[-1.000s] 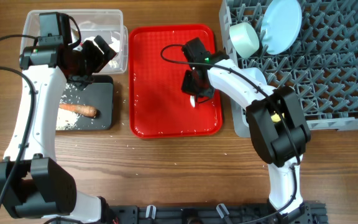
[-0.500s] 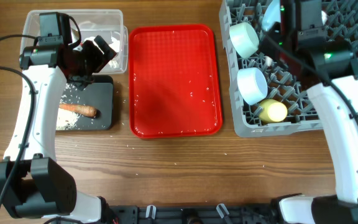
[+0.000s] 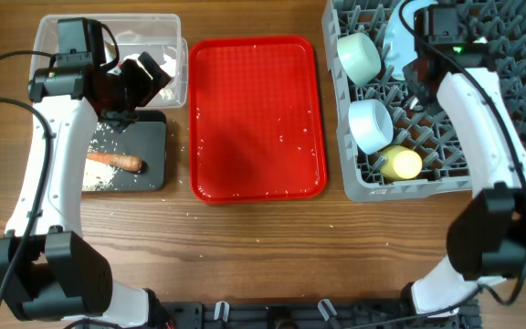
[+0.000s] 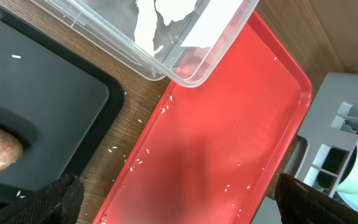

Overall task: Sort waste into correct bins and load items into the dishwasher rack
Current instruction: 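Carry the white spoon with the right gripper and drop it in the rack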

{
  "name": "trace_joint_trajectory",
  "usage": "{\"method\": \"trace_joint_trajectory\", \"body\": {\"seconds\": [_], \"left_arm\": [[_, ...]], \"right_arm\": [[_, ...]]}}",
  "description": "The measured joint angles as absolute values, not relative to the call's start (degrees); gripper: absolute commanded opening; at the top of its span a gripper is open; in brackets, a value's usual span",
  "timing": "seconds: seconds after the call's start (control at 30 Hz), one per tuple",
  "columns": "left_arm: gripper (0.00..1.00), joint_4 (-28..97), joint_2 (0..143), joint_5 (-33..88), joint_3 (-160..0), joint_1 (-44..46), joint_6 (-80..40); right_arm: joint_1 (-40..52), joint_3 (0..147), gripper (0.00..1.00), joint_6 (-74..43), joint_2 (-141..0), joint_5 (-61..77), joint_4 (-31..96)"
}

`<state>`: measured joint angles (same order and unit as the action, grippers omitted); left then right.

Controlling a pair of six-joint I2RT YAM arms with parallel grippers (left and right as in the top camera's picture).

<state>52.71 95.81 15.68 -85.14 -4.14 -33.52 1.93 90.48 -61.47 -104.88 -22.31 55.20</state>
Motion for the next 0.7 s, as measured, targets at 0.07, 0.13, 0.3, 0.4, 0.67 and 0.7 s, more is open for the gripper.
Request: {"method": "trace_joint_trajectory", "body": {"seconds": [0.07,0.13,0.3,0.4,0.67,0.7], "left_arm": [[1.0,52.71,95.81,15.68,-85.14,-4.14,-33.52],[1.0,52.71,95.81,15.68,-85.14,-4.14,-33.52],[1.0,52.71,95.81,15.68,-85.14,-4.14,-33.52],[1.0,52.71,95.81,15.68,-85.14,-4.14,-33.52],[1.0,52.71,95.81,15.7,-85.14,-4.14,-33.52],[1.0,52.71,95.81,15.7,-85.14,-4.14,-33.52]], "right_arm": [[1.93,90.43,0.16,-61.49,-106.48,-20.51,55.18],[1.93,90.45,0.5,-61.91,-107.18,-18.94,55.18],[1.93,90.43,0.61,-62.98,-107.42,-16.47,55.18],[1.93,90.45,0.66,-61.1,-107.42,-14.79,55.29],[1.93,90.72,0.76,-35.92,-93.62,-6.98,65.06],[1.93,91.0,0.8,-32.16,-89.84,-5.69,65.49]]}}
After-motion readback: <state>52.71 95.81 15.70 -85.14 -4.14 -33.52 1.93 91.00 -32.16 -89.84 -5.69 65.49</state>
